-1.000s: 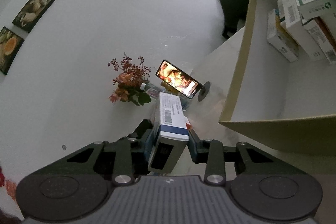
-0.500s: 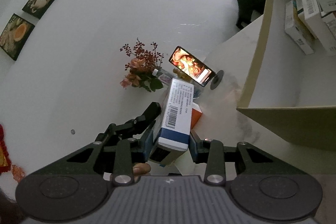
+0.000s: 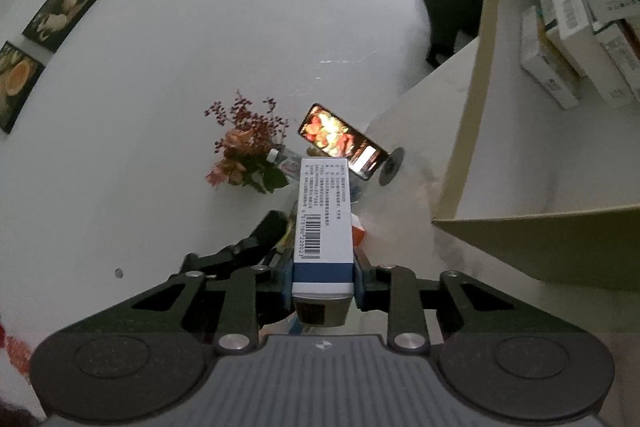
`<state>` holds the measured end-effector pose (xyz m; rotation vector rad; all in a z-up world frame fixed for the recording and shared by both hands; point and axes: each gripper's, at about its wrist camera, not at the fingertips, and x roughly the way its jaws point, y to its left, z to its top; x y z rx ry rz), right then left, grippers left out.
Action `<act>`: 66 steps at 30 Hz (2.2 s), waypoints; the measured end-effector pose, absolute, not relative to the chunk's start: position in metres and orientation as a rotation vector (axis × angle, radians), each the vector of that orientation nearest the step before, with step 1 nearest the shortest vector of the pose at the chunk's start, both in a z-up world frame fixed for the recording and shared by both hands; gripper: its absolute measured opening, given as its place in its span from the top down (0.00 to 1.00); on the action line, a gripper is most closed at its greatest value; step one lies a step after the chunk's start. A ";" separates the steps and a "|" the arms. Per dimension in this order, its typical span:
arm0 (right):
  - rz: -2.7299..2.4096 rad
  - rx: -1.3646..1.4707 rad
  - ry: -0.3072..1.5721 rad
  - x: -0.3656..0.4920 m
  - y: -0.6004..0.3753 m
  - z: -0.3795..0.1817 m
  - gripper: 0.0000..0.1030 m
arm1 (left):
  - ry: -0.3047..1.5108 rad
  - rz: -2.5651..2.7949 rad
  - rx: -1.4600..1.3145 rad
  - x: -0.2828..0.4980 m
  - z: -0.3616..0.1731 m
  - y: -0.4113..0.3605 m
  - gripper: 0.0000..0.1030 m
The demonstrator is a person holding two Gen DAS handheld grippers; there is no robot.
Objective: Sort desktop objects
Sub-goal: 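Open the left gripper to release the box while the right gripper holds it, then carry the medicine box with the right gripper and lower it into the beige box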
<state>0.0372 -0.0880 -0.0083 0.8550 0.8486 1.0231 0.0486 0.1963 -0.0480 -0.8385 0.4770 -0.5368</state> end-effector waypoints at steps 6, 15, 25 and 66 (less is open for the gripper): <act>0.930 0.893 0.825 0.047 -0.107 -0.006 0.70 | 0.454 -0.505 -0.814 0.046 -0.045 0.199 0.20; 0.750 0.933 0.720 0.062 -0.154 0.011 0.70 | 0.478 -0.514 -0.787 0.050 -0.050 0.198 0.13; 0.534 0.832 0.652 0.082 -0.178 0.028 0.70 | 0.502 -0.533 -0.728 0.052 -0.052 0.193 0.06; 0.366 0.172 1.013 0.138 -0.055 0.009 0.53 | 0.541 -0.531 -0.750 0.050 -0.065 0.198 0.06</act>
